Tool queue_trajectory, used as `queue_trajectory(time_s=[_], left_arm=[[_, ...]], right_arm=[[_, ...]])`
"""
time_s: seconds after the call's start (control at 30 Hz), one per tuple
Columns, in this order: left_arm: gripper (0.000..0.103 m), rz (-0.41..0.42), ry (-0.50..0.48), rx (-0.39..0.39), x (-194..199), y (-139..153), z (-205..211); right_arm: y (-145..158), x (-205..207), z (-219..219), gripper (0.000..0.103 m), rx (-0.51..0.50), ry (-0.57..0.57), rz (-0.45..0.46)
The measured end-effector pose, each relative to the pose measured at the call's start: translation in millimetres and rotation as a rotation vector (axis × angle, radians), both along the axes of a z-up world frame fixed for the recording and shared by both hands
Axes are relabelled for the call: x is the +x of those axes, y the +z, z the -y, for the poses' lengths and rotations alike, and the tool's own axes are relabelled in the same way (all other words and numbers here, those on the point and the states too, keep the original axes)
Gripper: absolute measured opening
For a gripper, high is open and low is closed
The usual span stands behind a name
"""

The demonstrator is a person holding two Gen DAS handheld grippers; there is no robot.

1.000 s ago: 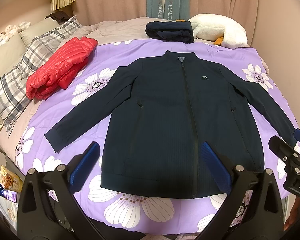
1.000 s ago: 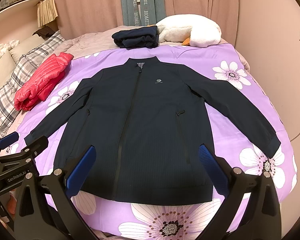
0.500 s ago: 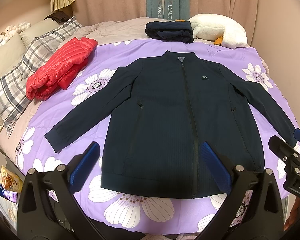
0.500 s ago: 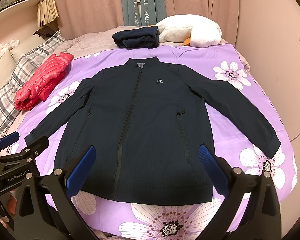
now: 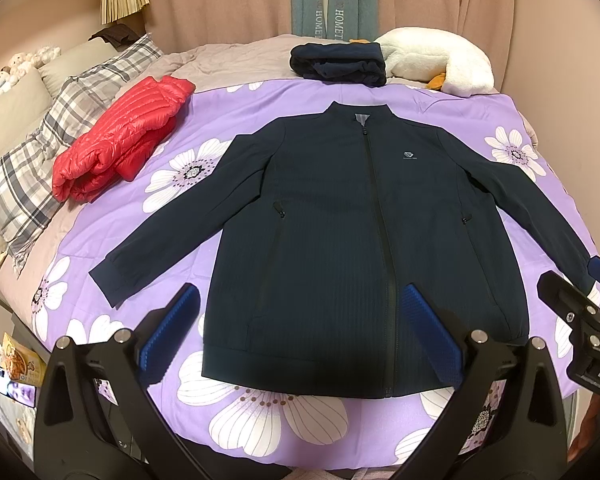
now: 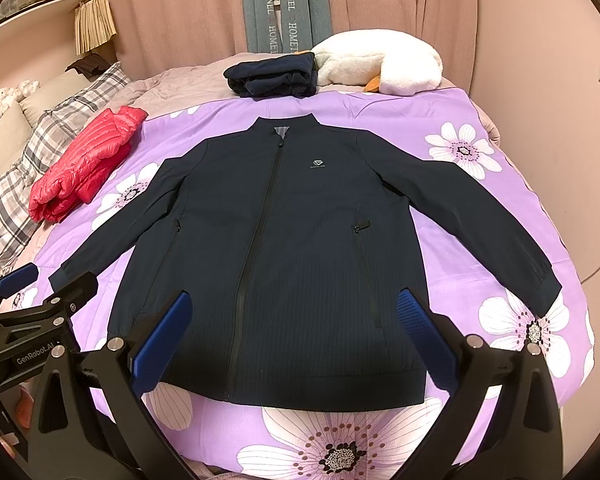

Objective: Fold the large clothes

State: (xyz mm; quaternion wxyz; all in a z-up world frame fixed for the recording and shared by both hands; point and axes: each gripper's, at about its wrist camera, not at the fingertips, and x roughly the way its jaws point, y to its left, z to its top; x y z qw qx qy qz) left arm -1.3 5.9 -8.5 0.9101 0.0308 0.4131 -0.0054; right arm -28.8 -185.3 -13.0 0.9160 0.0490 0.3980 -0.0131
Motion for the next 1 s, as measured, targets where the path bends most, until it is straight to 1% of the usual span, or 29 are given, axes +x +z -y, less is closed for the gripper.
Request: queue_trajectory(time_s=[0.33,0.37,0.43,0.5,0.53,0.57,0.6,0.63,0.67,0.7,0.8,0.87,0.93,1.0], left_arm=[[0.101,-0.002,0.002,-0.006,1.0,-1.7,-0.2],[0.101,-0.004,0.001,-0.012,2.0,-2.8,-0.1],[0.101,-0.014,-0.011,-0.064,7.6,-7.9,-4.8],[0.101,-0.037,-0.021,-0.215,18.8,-23.1,-26.1],[0.101,-0.04,-0.014,-0.269,22.4,-29.0,-34.2],[0.101,-0.046,0.016,-0.353,28.7,-40.9,-51.8],[0.101,-0.053,0.061,-0.413,34.9,-53.6,-70.3],[0.101,-0.06,0.113,-0.457,40.1,-66.6,-89.3],[0.101,-0.061,0.157,-0.475,41.8,-74.5,-102.1],[0.101,-0.051,0.221,-0.508,44.5,-86.5,-122.9],[0.101,-0.025,0.369,-0.609,49.4,-116.5,-174.4],[0.101,-0.007,0.472,-0.706,51.4,-140.8,-210.1],[0.101,-0.015,0.58,-0.798,56.2,-168.3,-243.6],[0.101,-0.024,0.665,-0.834,62.1,-188.8,-265.6]], right_arm=[[1.5,0.5,7.3,0.102,0.007,-0.013,-0.003],[1.0,1.1,8.2,0.102,0.012,-0.011,-0.002],[-1.1,2.0,11.4,0.102,0.049,0.01,0.021],[-6.3,3.2,16.1,0.102,0.131,0.057,0.068],[-12.8,4.1,20.0,0.102,0.196,0.088,0.109],[-20.7,4.8,23.1,0.102,0.249,0.113,0.149],[-29.4,6.7,23.8,0.102,0.27,0.131,0.165],[-34.7,9.6,21.6,0.102,0.267,0.144,0.158],[-42.9,14.1,17.9,0.102,0.251,0.165,0.133],[-47.1,17.1,14.8,0.102,0.245,0.18,0.119],[-61.0,26.7,7.9,0.102,0.305,0.236,0.077],[-63.7,31.5,2.6,0.102,0.325,0.254,0.045],[-64.4,37.8,-5.7,0.102,0.303,0.274,0.021],[-65.7,39.8,-12.8,0.102,0.266,0.29,0.022]])
